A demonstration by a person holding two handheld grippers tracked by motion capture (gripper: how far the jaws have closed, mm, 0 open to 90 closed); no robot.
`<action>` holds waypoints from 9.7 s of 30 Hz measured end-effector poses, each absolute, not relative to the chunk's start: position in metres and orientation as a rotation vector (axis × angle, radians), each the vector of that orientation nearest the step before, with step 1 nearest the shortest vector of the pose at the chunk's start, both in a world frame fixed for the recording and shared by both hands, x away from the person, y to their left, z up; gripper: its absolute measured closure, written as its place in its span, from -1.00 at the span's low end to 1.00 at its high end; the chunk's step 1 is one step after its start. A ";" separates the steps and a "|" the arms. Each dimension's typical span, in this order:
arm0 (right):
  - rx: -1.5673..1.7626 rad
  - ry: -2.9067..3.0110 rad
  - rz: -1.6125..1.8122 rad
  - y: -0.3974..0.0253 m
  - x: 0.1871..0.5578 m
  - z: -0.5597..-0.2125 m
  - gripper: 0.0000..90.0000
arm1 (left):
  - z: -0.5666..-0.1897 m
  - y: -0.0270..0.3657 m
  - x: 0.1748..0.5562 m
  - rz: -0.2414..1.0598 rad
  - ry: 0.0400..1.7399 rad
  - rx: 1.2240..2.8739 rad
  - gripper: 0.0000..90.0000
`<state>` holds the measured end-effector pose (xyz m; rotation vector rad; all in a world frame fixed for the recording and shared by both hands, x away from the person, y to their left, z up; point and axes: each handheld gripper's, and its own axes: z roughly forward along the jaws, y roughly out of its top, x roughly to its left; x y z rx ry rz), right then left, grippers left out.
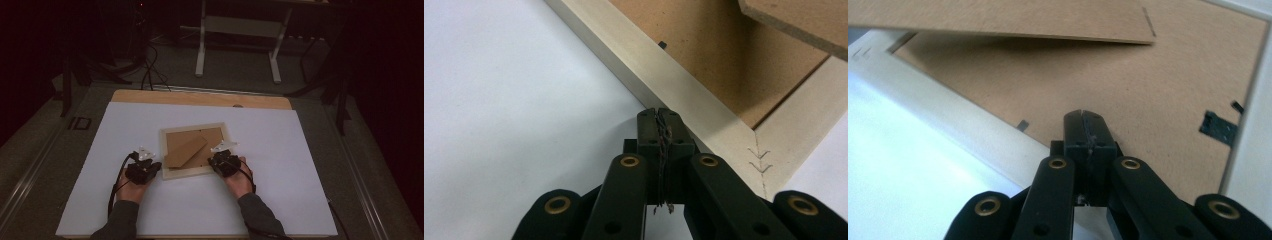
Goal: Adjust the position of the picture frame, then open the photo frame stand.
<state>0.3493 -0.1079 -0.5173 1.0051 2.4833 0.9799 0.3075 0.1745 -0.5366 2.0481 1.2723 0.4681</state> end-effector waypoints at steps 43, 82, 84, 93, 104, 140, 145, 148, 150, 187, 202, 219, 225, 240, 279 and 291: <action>1.356 2.302 0.976 -0.194 0.344 -0.530 1.00 | -0.539 0.176 0.314 0.447 1.307 1.996 1.00; 1.403 2.344 1.042 -0.196 0.345 -0.531 1.00 | -0.540 0.179 0.329 0.479 1.318 1.978 1.00; 1.401 2.349 1.044 -0.197 0.344 -0.531 1.00 | -0.540 0.179 0.329 0.474 1.318 1.975 1.00; 1.391 2.388 1.053 -0.201 0.333 -0.530 1.00 | -0.540 0.175 0.329 0.490 1.317 1.978 1.00; 1.404 2.350 1.060 -0.219 0.328 -0.532 1.00 | -0.538 0.157 0.319 0.477 1.277 2.026 1.00; 1.379 2.261 1.135 -0.230 0.326 -0.535 0.98 | -0.533 0.155 0.304 0.415 1.237 1.969 0.94; 1.378 2.231 1.135 -0.234 0.325 -0.531 0.89 | -0.531 0.158 0.304 0.426 1.246 1.962 0.88; 1.379 2.225 1.132 -0.235 0.325 -0.531 0.88 | -0.530 0.159 0.303 0.436 1.248 1.955 0.85; 1.360 2.223 1.136 -0.236 0.324 -0.529 0.85 | -0.528 0.162 0.303 0.445 1.257 1.944 0.83; 1.340 2.217 1.202 -0.243 0.322 -0.520 0.61 | -0.497 0.176 0.295 0.376 1.211 1.870 0.32; 1.340 2.211 1.215 -0.244 0.321 -0.518 0.57 | -0.472 0.160 0.297 0.359 1.106 1.942 0.21; 1.350 2.203 1.232 -0.248 0.321 -0.517 0.55 | -0.446 0.124 0.317 0.361 1.039 2.048 0.02; 1.352 2.201 1.234 -0.248 0.322 -0.517 0.54 | -0.443 0.118 0.325 0.345 1.041 2.063 -0.01; 1.349 2.197 1.241 -0.249 0.322 -0.517 0.54 | -0.445 0.099 0.345 0.288 1.032 2.122 -0.09; 1.351 2.194 1.244 -0.249 0.322 -0.517 0.53 | -0.471 0.063 0.393 0.080 1.060 2.338 -0.38; 1.355 2.194 1.246 -0.249 0.322 -0.517 0.52 | -0.482 0.058 0.403 0.013 1.075 2.405 -0.30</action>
